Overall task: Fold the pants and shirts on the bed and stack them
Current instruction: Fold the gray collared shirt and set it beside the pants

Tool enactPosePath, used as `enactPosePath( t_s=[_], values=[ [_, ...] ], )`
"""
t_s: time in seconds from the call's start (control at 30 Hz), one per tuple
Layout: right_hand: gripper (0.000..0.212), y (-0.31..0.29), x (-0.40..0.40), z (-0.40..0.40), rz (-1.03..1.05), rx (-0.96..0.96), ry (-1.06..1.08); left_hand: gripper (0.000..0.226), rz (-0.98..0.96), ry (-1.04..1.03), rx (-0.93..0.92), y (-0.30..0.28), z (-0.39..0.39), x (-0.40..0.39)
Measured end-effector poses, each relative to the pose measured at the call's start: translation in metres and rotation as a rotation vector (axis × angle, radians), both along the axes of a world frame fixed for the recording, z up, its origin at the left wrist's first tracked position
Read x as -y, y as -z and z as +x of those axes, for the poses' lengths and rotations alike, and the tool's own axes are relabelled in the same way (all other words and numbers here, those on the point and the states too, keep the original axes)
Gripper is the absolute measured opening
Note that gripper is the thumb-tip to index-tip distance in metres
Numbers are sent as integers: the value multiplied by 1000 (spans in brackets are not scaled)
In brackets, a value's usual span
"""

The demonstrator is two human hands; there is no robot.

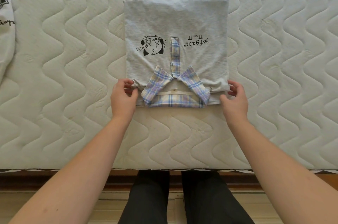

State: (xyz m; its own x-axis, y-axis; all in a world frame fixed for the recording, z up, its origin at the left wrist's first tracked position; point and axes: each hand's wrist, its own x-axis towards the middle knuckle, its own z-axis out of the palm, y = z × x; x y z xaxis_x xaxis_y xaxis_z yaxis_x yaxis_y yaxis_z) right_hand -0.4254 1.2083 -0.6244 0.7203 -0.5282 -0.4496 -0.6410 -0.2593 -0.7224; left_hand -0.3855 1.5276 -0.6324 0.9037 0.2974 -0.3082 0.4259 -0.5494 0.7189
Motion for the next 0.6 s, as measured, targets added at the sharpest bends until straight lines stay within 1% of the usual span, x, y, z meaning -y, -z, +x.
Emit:
enactPosePath(
  t_s=[0.1,0.2,0.27,0.37,0.43,0.6],
  values=[
    [46,0,-2,4,86,37,15,16,1,-69,-3,0,6,1],
    [32,1,-3,8,153,44,72,16,-11,-79,17,0,6,-1],
    [23,3,-2,8,116,33,56,15,-13,-84,12,2,3,-5],
    [17,6,2,6,31,29,47,14,25,-95,-22,5,-3,-14],
    [15,8,4,6,31,12,84,10,81,-72,-50,7,-6,-21],
    [15,12,9,5,36,-55,108,5,241,80,-75,11,-8,-31]
  ],
)
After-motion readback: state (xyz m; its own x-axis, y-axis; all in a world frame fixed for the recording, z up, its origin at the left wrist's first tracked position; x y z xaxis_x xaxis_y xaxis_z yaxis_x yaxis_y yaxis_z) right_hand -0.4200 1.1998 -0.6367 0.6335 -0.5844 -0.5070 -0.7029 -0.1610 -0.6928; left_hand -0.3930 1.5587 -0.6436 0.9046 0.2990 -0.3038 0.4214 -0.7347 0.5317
